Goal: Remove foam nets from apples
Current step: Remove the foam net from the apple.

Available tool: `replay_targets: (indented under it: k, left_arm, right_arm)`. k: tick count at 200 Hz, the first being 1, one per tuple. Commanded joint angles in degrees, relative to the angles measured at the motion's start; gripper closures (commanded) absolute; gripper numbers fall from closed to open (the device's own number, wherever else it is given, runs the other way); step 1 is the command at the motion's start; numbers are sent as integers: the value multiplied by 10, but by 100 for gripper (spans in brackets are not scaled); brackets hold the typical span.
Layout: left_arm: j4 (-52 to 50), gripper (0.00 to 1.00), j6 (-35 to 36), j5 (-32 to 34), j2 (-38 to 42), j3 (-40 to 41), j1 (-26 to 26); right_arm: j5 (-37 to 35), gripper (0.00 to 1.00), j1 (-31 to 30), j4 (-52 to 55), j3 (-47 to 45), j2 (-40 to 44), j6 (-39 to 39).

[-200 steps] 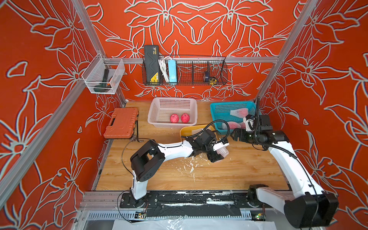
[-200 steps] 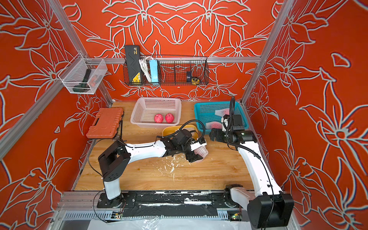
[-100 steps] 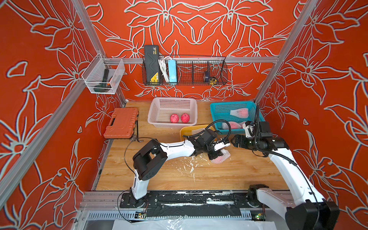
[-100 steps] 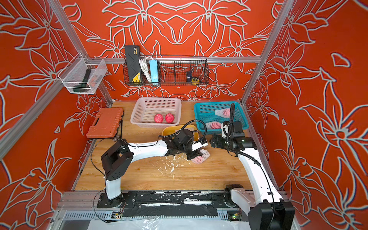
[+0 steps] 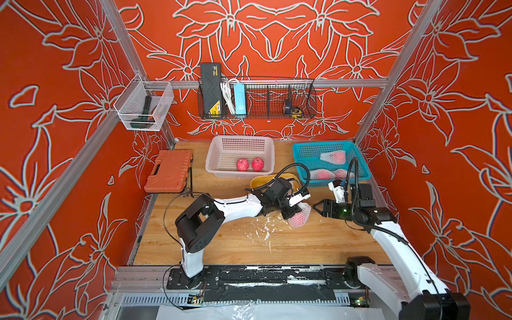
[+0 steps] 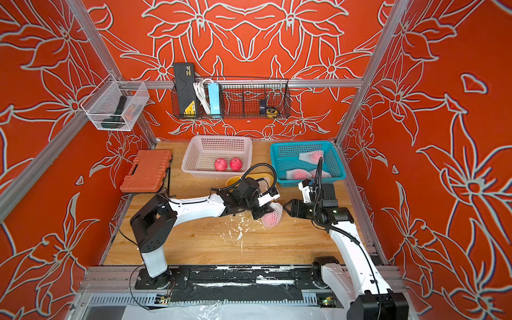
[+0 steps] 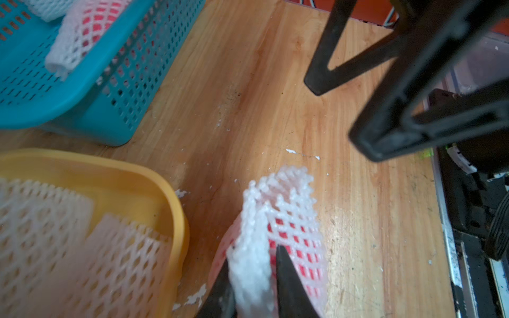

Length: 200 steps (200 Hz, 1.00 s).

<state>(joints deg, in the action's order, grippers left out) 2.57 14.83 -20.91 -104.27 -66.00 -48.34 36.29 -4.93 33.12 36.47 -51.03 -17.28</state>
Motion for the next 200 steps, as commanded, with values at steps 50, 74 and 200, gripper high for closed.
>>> replay_targets:
  k: [50,74,200]
  left_arm:
    - [19,78,-14,-23,54,16,2]
    - [19,79,-13,-25,61,18,2]
    - [34,84,-14,-32,87,72,19]
  right_arm:
    - [48,34,-24,-56,-8,-19,10]
    - [54,32,-35,-57,0,-36,22]
    - [30,27,-61,-46,21,-59,248]
